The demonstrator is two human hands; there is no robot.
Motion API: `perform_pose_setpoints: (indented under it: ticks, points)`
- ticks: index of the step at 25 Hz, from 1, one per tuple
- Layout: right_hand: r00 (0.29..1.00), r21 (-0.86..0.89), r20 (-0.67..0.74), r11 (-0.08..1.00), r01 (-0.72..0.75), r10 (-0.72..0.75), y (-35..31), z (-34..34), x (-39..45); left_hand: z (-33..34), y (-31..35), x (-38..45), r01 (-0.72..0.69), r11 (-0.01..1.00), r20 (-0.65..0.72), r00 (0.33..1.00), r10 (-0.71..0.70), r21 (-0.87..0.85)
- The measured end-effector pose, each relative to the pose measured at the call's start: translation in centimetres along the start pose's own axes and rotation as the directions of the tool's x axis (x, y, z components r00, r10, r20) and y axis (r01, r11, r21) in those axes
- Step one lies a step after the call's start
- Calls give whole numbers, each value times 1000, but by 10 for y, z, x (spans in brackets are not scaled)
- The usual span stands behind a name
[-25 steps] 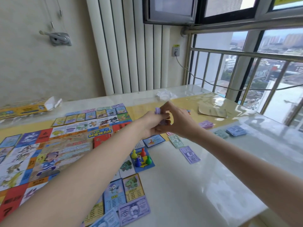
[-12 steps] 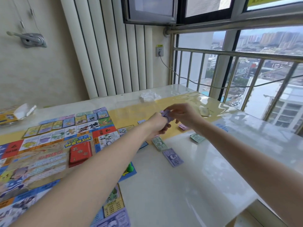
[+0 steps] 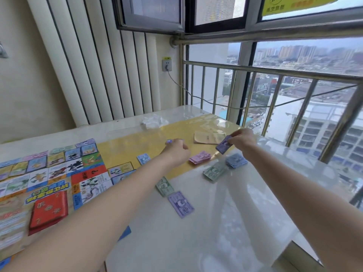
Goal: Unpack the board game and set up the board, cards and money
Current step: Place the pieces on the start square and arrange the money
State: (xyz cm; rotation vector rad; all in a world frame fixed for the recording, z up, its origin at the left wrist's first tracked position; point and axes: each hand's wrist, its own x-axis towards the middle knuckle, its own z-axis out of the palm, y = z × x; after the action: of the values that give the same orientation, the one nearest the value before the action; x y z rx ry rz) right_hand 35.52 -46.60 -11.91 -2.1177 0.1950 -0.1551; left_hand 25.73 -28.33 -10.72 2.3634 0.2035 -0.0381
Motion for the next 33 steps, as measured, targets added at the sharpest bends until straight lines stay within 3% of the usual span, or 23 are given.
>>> perform_pose_setpoints:
  ticks: [2,5,9,13,16,19,24,28,30,33]
  points:
    - [998,-109,52,993,41,-36,1,10,4,-1,-8,2,7,990,12,1000,-9,138]
    - [993,-293,14,949,112,-113,6,21,7,-2,-13,5,-32,961,62,998,15,276]
    - [965,-572,-43,798,188,-257,14,30,7,-3,-20,11,-96,921,127,991,51,377]
    - [913,-442,-26,824,355,-407,-12,38,6,-16,-24,8,-113,942,56,993,101,317]
    - [839,-384,244,746,545,-487,-42,64,1,-28,-34,9,-85,926,60,996,68,367]
    - [729,-341,512,671,658,-454,-65,101,-6,-37,-44,7,-84,917,42,996,73,391]
    - [730,-317,531,698,642,-430,-82,137,-14,-68,-60,1,-78,939,-88,990,113,334]
    - [799,-290,460,785,548,-388,-77,141,-6,-80,-77,-3,-77,947,-126,984,122,312]
    - [805,-371,478,749,549,-352,-74,142,-3,-79,-81,-3,-80,951,-121,985,121,299]
    - [749,-451,579,639,623,-321,-67,141,-6,-77,-84,-4,-77,951,-102,988,112,300]
